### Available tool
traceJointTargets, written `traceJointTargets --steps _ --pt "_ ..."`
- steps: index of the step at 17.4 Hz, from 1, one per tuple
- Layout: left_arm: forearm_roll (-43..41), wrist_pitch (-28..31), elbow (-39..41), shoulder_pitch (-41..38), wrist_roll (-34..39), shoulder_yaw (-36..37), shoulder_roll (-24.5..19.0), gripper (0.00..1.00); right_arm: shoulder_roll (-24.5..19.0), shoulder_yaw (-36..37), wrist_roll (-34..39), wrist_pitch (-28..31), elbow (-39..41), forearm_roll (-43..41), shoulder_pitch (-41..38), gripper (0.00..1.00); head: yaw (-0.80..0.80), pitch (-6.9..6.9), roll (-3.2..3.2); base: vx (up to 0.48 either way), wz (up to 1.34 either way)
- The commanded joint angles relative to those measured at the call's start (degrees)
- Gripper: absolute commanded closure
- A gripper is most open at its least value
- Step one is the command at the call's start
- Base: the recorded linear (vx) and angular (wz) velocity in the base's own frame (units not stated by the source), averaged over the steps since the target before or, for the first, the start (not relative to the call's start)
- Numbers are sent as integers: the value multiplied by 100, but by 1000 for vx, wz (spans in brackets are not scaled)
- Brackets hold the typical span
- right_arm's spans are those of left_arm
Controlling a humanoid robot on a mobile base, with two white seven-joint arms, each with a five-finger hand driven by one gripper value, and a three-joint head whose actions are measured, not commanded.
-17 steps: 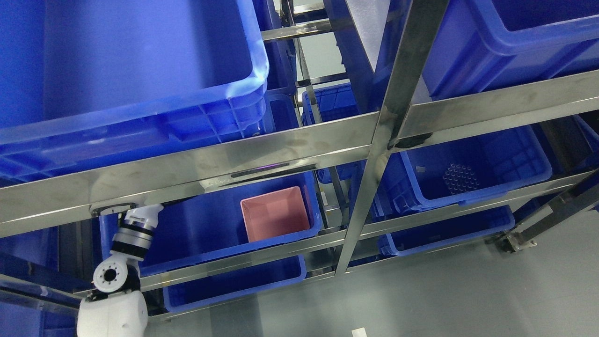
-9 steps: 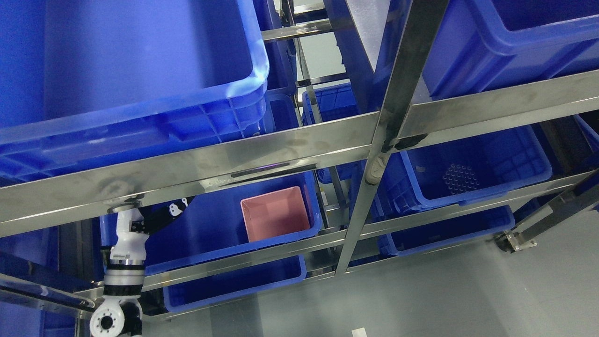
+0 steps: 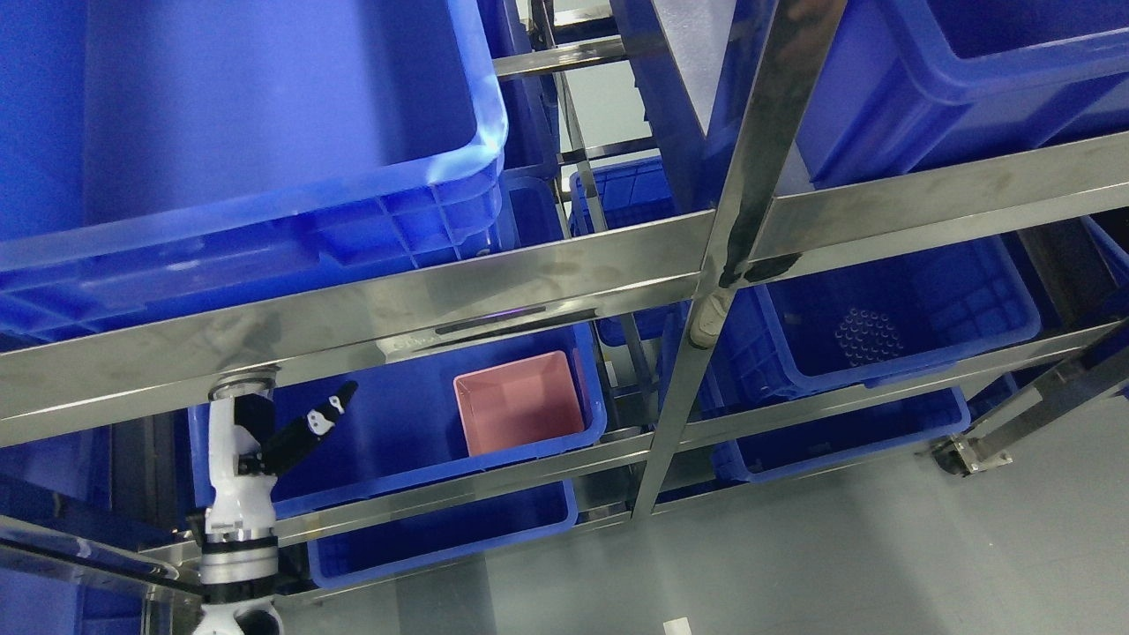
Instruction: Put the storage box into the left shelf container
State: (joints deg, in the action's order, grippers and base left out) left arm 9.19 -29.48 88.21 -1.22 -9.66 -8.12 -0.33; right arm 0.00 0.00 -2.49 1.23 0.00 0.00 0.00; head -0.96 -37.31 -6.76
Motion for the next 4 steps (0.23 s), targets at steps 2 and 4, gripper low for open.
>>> traceJointTargets --steps 2,4 --pt "22 -5 346 -396 8 416 -67 0 100 26 3 0 100 9 -53 0 0 0 0 0 0" --pt "22 -5 338 -440 8 408 -67 0 100 26 3 0 100 9 -53 0 0 0 0 0 0"
